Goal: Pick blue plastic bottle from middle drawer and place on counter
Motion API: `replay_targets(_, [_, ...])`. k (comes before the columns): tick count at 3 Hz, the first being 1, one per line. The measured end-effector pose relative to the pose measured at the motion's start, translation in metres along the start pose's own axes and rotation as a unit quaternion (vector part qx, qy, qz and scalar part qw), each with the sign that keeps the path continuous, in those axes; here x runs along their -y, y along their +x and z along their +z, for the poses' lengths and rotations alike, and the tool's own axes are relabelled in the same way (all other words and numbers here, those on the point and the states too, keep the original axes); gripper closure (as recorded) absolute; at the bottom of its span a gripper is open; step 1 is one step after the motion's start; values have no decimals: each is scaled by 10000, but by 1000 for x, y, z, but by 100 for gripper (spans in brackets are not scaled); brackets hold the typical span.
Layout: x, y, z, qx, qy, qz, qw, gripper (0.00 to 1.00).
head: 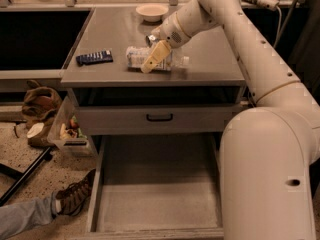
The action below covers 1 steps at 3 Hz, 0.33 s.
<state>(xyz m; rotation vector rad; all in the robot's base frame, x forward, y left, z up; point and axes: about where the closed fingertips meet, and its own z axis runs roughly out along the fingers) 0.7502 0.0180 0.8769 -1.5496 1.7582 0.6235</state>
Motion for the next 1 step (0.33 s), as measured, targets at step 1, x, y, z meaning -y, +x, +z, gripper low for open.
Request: replay_targets(1, [0, 0, 0, 0, 0, 0, 10000, 0])
